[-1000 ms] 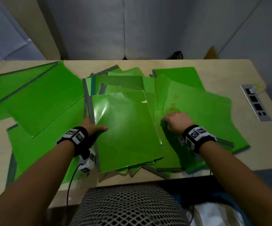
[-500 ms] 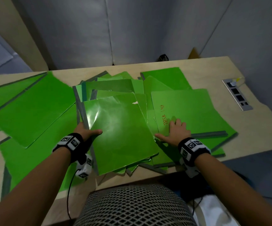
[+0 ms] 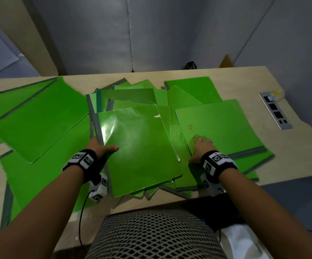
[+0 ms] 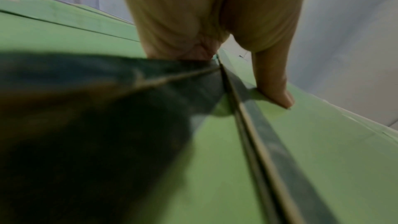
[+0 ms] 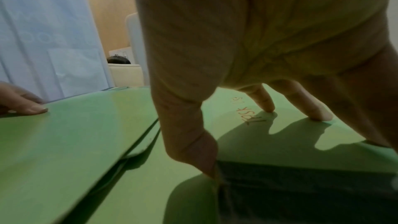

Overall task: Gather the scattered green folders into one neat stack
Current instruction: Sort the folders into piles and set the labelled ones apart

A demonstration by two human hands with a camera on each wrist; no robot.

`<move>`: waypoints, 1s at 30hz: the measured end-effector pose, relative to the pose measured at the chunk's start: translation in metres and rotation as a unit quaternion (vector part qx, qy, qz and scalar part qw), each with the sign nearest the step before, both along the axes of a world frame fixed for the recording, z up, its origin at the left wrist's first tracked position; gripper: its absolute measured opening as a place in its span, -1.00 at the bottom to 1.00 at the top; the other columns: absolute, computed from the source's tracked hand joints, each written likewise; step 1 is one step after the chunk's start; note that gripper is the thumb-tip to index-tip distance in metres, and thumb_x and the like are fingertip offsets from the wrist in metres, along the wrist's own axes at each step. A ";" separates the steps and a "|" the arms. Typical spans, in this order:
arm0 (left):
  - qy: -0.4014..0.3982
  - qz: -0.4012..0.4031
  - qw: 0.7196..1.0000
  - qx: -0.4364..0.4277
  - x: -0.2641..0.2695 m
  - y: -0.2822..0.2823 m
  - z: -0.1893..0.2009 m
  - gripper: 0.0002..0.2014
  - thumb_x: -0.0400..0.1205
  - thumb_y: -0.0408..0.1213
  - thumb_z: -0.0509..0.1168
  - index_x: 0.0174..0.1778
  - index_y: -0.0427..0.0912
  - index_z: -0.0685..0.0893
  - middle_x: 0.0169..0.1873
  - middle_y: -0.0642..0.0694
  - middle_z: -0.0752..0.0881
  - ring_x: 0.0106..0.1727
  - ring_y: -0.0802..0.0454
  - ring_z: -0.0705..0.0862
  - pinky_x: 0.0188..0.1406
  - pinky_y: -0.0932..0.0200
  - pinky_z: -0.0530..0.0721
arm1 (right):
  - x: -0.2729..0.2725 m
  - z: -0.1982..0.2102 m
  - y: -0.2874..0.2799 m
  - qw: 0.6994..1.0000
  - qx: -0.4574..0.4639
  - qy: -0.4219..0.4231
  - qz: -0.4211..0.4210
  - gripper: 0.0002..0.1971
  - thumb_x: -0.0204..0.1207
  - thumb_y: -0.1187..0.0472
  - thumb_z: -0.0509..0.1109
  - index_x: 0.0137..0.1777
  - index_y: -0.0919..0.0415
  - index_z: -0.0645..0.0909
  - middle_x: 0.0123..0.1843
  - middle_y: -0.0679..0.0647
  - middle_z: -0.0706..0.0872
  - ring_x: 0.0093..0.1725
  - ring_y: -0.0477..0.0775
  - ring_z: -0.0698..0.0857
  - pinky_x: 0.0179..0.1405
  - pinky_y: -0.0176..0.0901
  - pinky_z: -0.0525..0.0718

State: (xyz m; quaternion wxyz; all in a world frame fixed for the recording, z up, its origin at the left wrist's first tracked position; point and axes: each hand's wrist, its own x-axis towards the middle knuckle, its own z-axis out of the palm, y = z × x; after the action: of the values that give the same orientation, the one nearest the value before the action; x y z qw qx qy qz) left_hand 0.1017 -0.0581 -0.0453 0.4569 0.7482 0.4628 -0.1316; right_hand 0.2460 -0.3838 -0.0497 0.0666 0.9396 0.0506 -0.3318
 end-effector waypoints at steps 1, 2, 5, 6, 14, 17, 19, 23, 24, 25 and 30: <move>-0.001 0.002 1.000 -0.003 0.000 0.000 0.000 -0.03 0.32 -0.13 0.62 0.57 -0.31 0.25 0.44 -0.34 0.49 0.38 -0.34 0.54 0.35 -0.21 0.55 | -0.001 0.000 0.002 1.000 -0.001 0.005 -0.003 0.06 0.33 -0.03 0.59 0.65 0.27 -0.02 0.59 0.52 0.14 0.42 0.49 0.51 0.40 0.31 0.55; -0.003 0.004 1.000 -0.006 0.000 0.000 0.000 -0.03 0.32 -0.13 0.63 0.56 -0.31 0.25 0.43 -0.34 0.50 0.38 -0.34 0.54 0.36 -0.22 0.55 | -0.002 0.001 0.004 1.000 -0.004 0.008 -0.007 0.04 0.37 -0.01 0.57 0.65 0.27 -0.04 0.60 0.54 0.10 0.43 0.52 0.49 0.41 0.33 0.54; -0.003 0.010 1.000 -0.011 -0.001 0.000 -0.001 -0.04 0.31 -0.14 0.63 0.54 -0.32 0.27 0.41 -0.35 0.51 0.37 -0.34 0.55 0.35 -0.23 0.55 | -0.006 0.001 0.011 1.000 -0.020 0.001 -0.019 0.00 0.47 0.04 0.50 0.66 0.33 -0.13 0.63 0.58 -0.03 0.49 0.59 0.39 0.43 0.32 0.51; -0.004 0.011 1.000 -0.011 -0.002 0.000 0.000 -0.04 0.31 -0.14 0.63 0.54 -0.31 0.27 0.41 -0.35 0.51 0.37 -0.34 0.55 0.35 -0.23 0.56 | -0.009 0.001 0.013 1.000 -0.023 -0.009 -0.019 0.00 0.50 0.04 0.47 0.66 0.36 -0.17 0.63 0.60 -0.04 0.51 0.60 0.36 0.43 0.31 0.51; -0.011 0.018 1.000 -0.019 -0.003 -0.001 -0.004 -0.02 0.30 -0.12 0.63 0.56 -0.27 0.26 0.42 -0.33 0.51 0.36 -0.33 0.55 0.35 -0.26 0.56 | -0.021 -0.016 0.015 0.997 -0.023 -0.066 0.031 -0.06 0.53 0.21 0.42 0.69 0.27 -0.20 0.60 0.67 0.01 0.50 0.67 0.34 0.34 0.34 0.53; -0.014 0.022 0.999 -0.018 -0.004 -0.001 -0.005 -0.01 0.32 -0.14 0.62 0.58 -0.28 0.22 0.45 -0.33 0.48 0.39 -0.33 0.53 0.36 -0.25 0.55 | -0.020 -0.017 0.018 0.995 -0.023 -0.074 0.070 -0.12 0.58 0.31 0.34 0.69 0.26 -0.22 0.56 0.71 0.06 0.44 0.69 0.41 0.27 0.41 0.57; -0.012 0.021 1.000 -0.017 -0.004 -0.001 -0.006 -0.02 0.33 -0.14 0.62 0.58 -0.28 0.22 0.46 -0.33 0.47 0.40 -0.33 0.52 0.36 -0.24 0.55 | -0.017 -0.014 0.023 0.993 -0.031 -0.073 0.085 -0.13 0.60 0.30 0.33 0.69 0.27 -0.22 0.55 0.71 0.10 0.43 0.66 0.45 0.22 0.38 0.61; -0.011 0.019 1.000 -0.021 -0.002 -0.001 -0.005 -0.03 0.34 -0.15 0.61 0.58 -0.28 0.22 0.43 -0.33 0.49 0.37 -0.34 0.54 0.34 -0.26 0.56 | -0.013 0.002 0.026 0.993 -0.058 -0.049 0.086 -0.14 0.56 0.12 0.41 0.68 0.26 -0.08 0.57 0.63 0.19 0.35 0.55 0.57 0.10 0.20 0.70; -0.012 0.018 1.000 -0.020 -0.002 -0.001 -0.004 -0.03 0.34 -0.15 0.61 0.58 -0.28 0.23 0.42 -0.33 0.50 0.36 -0.34 0.55 0.33 -0.27 0.57 | -0.011 0.006 0.022 0.994 -0.059 -0.037 0.084 -0.13 0.53 0.04 0.43 0.67 0.25 -0.02 0.58 0.56 0.21 0.35 0.50 0.57 0.14 0.17 0.71; -0.012 0.018 1.000 -0.018 -0.002 -0.001 -0.004 -0.04 0.34 -0.15 0.61 0.58 -0.28 0.23 0.41 -0.34 0.51 0.35 -0.34 0.56 0.32 -0.27 0.58 | -0.008 0.011 0.018 0.995 -0.049 -0.027 0.077 -0.12 0.50 -0.05 0.44 0.65 0.22 0.03 0.59 0.47 0.22 0.39 0.46 0.54 0.22 0.16 0.69; -0.012 0.024 1.000 -0.013 -0.002 -0.003 -0.005 -0.08 0.33 -0.15 0.62 0.53 -0.30 0.29 0.31 -0.36 0.57 0.26 -0.36 0.60 0.24 -0.28 0.63 | 0.002 0.015 -0.018 0.994 0.041 -0.025 -0.103 0.03 0.39 -0.46 0.28 0.70 0.09 -0.01 0.71 0.27 0.00 0.64 0.48 0.11 0.50 0.43 0.30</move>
State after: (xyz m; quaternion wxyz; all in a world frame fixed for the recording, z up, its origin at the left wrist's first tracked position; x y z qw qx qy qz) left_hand 0.0995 -0.0606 -0.0502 0.4749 0.7324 0.4736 -0.1173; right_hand 0.2475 -0.4015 -0.0345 -0.0050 0.9497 -0.0346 -0.3113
